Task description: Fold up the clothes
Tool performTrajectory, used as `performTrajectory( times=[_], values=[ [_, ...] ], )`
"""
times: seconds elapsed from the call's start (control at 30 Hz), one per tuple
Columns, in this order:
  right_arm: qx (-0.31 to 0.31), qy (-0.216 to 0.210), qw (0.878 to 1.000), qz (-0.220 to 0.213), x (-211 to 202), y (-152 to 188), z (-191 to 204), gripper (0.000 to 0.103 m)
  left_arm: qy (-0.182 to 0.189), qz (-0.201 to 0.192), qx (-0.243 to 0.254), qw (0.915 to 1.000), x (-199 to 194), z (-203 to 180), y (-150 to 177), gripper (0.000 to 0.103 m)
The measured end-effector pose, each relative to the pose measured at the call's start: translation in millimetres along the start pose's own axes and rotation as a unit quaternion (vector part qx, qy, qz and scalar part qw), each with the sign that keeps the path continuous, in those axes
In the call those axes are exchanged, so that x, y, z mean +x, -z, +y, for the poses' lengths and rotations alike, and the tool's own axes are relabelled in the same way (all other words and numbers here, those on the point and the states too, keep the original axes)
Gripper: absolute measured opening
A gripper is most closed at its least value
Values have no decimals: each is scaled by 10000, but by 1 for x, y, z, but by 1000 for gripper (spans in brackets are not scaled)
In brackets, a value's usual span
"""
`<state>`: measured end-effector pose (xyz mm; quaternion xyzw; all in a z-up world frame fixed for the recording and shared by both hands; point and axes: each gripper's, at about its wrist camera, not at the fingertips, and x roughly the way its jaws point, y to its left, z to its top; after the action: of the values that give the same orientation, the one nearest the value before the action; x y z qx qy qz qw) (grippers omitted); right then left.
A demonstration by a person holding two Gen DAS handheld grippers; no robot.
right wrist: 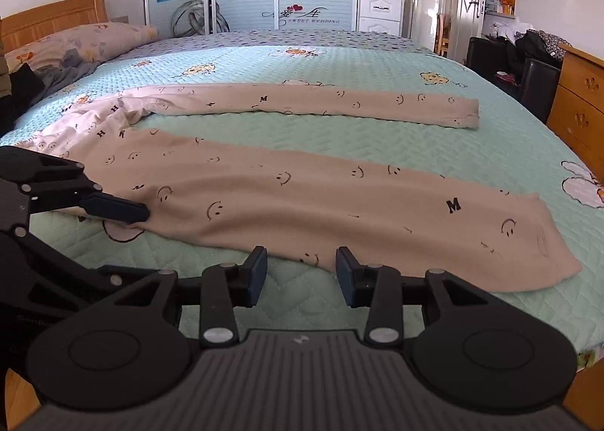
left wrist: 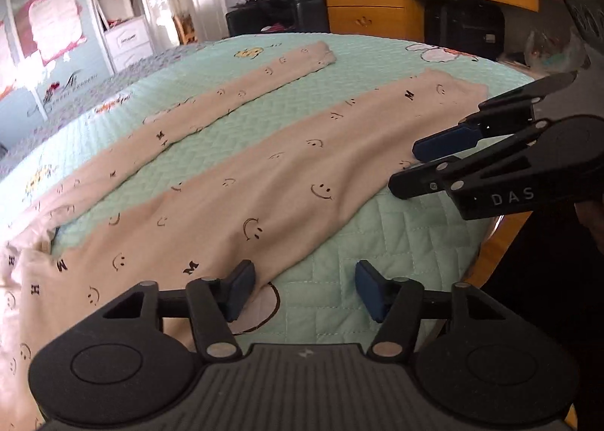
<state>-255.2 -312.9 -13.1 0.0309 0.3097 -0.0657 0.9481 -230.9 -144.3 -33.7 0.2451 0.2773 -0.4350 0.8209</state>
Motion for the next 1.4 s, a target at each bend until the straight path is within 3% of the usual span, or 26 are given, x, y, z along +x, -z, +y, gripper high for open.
performTrajectory(
  times=[0.07,0.1,0.13,0.2,0.43,0.57,0.73,0.87,1.03,1.13,1.27,1.4],
  values=[
    [28,6,10000,-7,0,2,0,48,28,8,-16,10000,1,1,-2,38],
    [41,13,10000,-14,0,3,1,49,26,30,-65,10000,2,3,-4,27],
    [54,17,10000,-24,-1,3,2,49,24,52,-113,9999,4,5,-6,9],
    [63,4,10000,-40,-1,1,3,50,-1,95,-188,9998,6,8,-11,3],
    [22,8,10000,-22,1,-1,6,53,-181,154,-30,9997,9,3,-16,0],
    [-25,7,10000,-12,1,-1,7,53,-92,124,-93,9998,5,2,-16,0],
    [79,-9,9999,-87,-13,2,0,53,271,96,44,9996,-13,-26,1,0],
    [167,29,9997,-158,-14,-1,-4,53,162,-21,-47,9999,-20,-30,0,1],
    [179,425,9989,-111,-10,-4,-15,53,-177,-169,-207,9995,-25,-15,-8,19],
    [339,693,9969,-171,-15,-1,-28,54,-325,-206,-221,9990,-23,-7,-10,20],
    [1282,1047,9854,-398,-27,4,-63,55,-517,-258,-121,9983,-21,-4,-13,21],
    [3006,907,9481,-497,-35,18,-120,55,-666,-265,-63,9974,-21,0,-12,35]
  ],
)
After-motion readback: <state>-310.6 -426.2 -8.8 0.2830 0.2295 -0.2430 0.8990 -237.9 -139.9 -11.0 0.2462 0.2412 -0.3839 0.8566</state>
